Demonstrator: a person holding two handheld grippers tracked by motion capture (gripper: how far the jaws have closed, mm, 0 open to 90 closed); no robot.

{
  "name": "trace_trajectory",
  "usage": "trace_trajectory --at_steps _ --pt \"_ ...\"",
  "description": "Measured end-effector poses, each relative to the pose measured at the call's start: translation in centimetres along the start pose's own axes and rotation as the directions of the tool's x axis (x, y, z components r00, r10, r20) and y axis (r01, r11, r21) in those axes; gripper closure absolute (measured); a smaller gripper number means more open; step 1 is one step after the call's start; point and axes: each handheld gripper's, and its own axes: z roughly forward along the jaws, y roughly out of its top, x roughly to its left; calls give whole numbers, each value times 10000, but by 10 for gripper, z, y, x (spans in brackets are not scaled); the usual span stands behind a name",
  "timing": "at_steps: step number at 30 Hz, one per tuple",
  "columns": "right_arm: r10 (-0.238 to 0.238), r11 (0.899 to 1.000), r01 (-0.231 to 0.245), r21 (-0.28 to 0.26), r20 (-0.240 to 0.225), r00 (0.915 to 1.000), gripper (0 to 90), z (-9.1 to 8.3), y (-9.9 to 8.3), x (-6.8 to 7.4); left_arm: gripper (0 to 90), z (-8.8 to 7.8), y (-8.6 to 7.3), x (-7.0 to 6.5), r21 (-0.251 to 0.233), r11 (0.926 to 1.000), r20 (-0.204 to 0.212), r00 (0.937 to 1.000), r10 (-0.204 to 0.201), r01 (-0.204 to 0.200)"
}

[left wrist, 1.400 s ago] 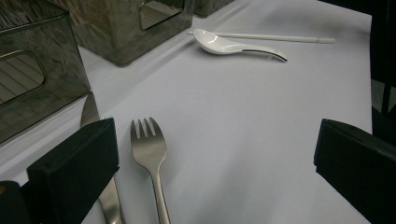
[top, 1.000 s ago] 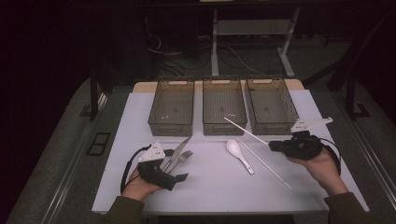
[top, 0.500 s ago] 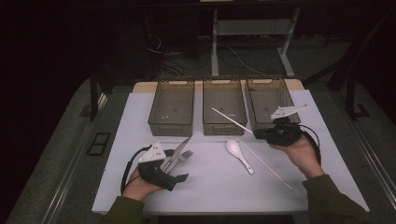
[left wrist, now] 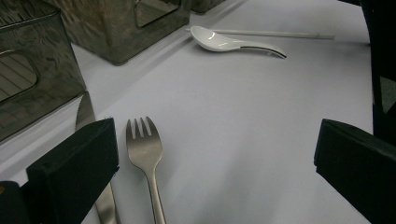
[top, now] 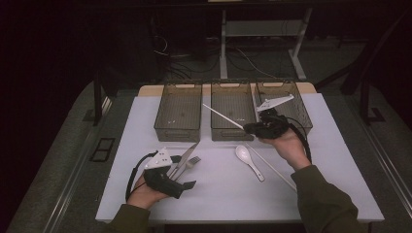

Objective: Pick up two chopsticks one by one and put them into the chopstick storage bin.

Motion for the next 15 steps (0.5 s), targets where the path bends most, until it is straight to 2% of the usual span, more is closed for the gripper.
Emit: trace_trajectory --at_steps 6,7,15 --pt "-135 9998 135 167 -42 9999 841 20 17 8 0 1 0 -1 -28 10000 1 10000 -9 9" --pt "-53 9998 55 214 -95 9999 841 27 23 11 0 1 0 -1 -73 10000 10 10000 -62 62" --pt "141 9995 -136 281 -186 9997 841 50 44 20 0 1 0 0 -16 10000 72 10000 30 -30"
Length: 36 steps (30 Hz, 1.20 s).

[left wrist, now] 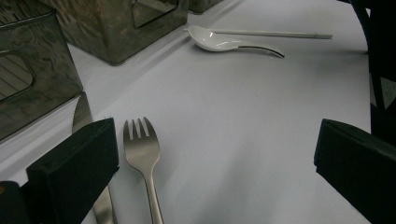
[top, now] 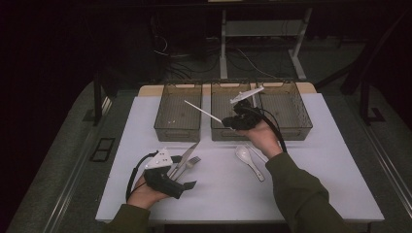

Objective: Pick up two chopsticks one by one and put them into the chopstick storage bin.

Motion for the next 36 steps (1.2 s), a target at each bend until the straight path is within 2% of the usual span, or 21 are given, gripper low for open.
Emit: trace_trajectory --at_steps 6,11,24,30,36 --pt "-200 9998 199 50 91 9998 841 18 21 7 0 0 0 0 -19 10000 35 10000 31 -31" --pt "-214 9991 204 364 264 9994 841 35 38 10 0 -1 0 1 9 10000 80 10000 42 -42" --pt "232 9965 -277 783 585 9980 841 80 67 10 0 -1 1 1 -85 10000 243 9997 11 -9" --pt "506 9942 -582 899 846 9951 840 94 78 9 0 0 1 0 -90 10000 313 9995 34 -31" --pt "737 9918 -818 986 831 9938 840 108 88 8 0 0 2 0 -138 9999 433 9990 67 -61"
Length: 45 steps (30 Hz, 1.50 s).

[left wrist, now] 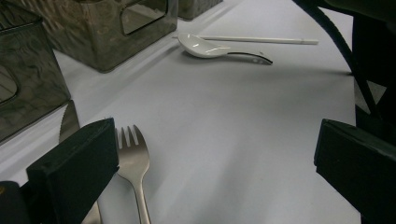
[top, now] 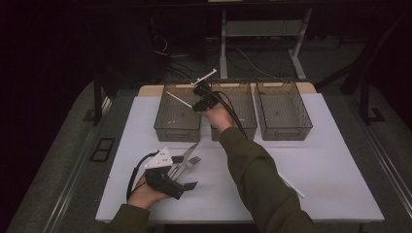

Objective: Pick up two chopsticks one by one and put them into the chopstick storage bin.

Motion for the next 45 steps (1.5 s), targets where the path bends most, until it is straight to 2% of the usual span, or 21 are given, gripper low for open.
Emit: trace_trajectory --at_steps 6,14,20,24,28,30,32,36,40,43,45 --pt "110 9999 -111 131 39 9999 839 11 6 5 0 0 0 0 -22 10000 51 10000 10 -10" --pt "186 9992 -184 353 -35 9998 832 19 6 6 0 1 1 -1 -21 10000 87 10000 36 -36" --pt "100 9995 -90 287 -354 9993 828 21 5 11 0 1 0 -1 -5 10000 91 9999 58 -58" --pt "30 9997 -19 259 -437 9990 778 20 5 12 0 0 1 -1 2 10000 106 9999 90 -90" --pt "-128 9999 130 27 -554 9984 664 10 2 10 0 0 0 0 -1 10000 81 9999 85 -85" --pt "-133 9998 127 -138 -452 9989 620 3 -1 7 0 -1 0 1 -18 9999 74 9999 105 -104" --pt "-136 9996 119 -262 -648 9978 576 -5 -5 4 0 -1 0 2 -45 10000 67 10000 66 -66" --pt "-351 9984 319 -478 -695 9970 490 -23 -15 -2 0 -1 0 1 46 10000 16 10000 79 -79" --pt "-617 9955 554 -764 -817 9947 452 -43 -28 -10 0 0 0 2 91 9999 -37 10000 85 -84" --pt "-625 9954 562 -782 -807 9948 438 -57 -38 -16 0 1 0 1 142 9999 -61 9999 84 -83" --pt "-691 9942 614 -882 -871 9938 434 -66 -45 -21 0 0 0 3 245 9995 -94 9997 223 -220"
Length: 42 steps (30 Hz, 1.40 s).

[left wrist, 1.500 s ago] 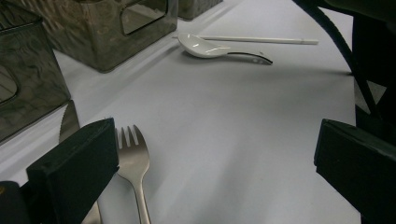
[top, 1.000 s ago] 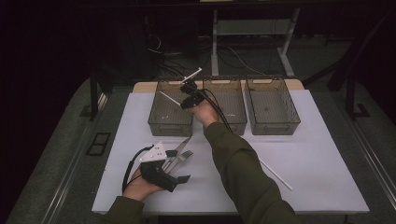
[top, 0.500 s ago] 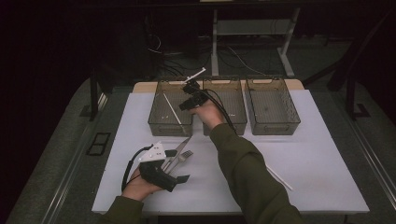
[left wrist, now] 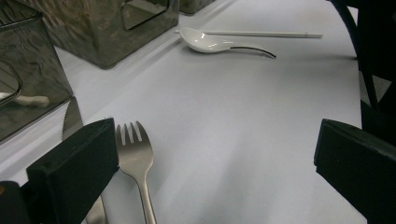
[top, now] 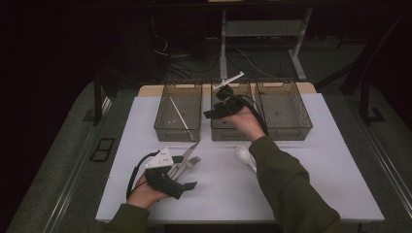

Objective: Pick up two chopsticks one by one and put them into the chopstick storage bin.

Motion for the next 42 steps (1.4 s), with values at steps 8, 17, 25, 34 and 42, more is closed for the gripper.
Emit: trace_trajectory --at_steps 8,17,25,34,42 --pt "-437 9984 435 -350 -52 9990 410 -34 -24 -4 0 0 -1 -1 52 9999 -36 9999 -121 121" --pt "-1009 9939 992 -485 -349 9943 366 -61 -59 -1 0 0 -1 -1 71 9998 -49 9999 -158 158" --pt "-914 9945 898 -541 -280 9954 361 -81 -98 -10 0 0 -2 0 76 9993 -96 9993 -368 368" --pt "-625 9947 617 -828 -72 9980 391 -102 -140 -16 0 -1 -2 1 23 9993 -287 9989 -371 371" --pt "-423 9987 427 -280 158 9990 428 -111 -174 -18 0 -2 -2 2 -29 9991 -347 9985 -416 415"
